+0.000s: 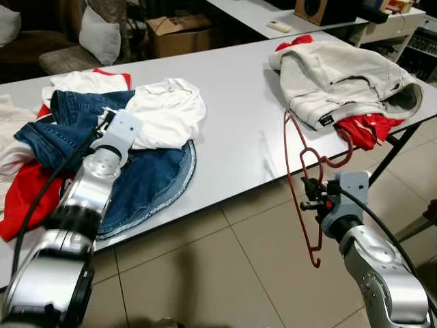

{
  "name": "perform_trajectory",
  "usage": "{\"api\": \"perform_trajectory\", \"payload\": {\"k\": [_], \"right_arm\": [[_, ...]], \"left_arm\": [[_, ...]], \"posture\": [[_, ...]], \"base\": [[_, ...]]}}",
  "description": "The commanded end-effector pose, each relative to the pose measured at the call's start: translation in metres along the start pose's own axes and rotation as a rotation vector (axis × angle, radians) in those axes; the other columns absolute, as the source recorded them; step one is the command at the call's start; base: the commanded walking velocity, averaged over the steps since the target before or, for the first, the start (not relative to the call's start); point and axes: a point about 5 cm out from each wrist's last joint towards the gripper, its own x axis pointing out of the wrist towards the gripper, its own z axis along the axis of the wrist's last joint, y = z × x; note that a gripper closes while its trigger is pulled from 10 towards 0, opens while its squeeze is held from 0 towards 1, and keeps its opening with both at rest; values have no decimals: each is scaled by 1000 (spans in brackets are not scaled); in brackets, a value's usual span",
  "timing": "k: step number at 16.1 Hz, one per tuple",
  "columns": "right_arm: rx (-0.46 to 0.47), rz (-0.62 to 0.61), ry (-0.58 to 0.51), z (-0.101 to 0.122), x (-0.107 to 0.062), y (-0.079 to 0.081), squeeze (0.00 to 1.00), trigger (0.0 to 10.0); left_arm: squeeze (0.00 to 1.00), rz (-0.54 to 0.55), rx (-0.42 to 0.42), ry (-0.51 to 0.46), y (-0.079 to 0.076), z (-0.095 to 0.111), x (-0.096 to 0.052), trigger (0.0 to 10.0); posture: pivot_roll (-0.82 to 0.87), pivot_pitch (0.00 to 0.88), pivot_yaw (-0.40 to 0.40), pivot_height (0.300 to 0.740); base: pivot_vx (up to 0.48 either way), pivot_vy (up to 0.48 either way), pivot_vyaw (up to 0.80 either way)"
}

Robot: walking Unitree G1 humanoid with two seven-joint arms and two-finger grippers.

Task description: Hang hanger

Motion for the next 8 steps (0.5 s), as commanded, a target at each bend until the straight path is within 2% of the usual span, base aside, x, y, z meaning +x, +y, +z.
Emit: {"api": "perform_trajectory", "payload": {"k": [1, 2, 3, 6, 8], "right_arm": [[-6, -17, -19, 4, -4, -4, 0, 10000], [-7, -17, -21, 4, -4, -3, 0, 10000], [-7, -17, -24, 5, -5, -3, 0, 10000], [-6, -20, -27, 5, -5, -3, 0, 10000], [-4, -22, -29, 5, -4, -1, 0, 10000]], "left_arm": [[0, 46, 47, 11, 8, -1, 3, 10000], [0, 52, 58, 16, 9, -2, 4, 5686], [0, 54, 71, 22, 10, -3, 5, 0], [0, 39, 70, 6, 9, 0, 7, 0], [0, 44, 42, -7, 11, -1, 8, 0]], "posture": [[-141, 0, 9, 740], [-145, 0, 10, 740], [-148, 0, 13, 740], [-146, 0, 10, 740], [-146, 0, 12, 740]], "base": [[0, 0, 0], [0, 0, 0], [0, 0, 0], [0, 0, 0], [0, 0, 0]]}}
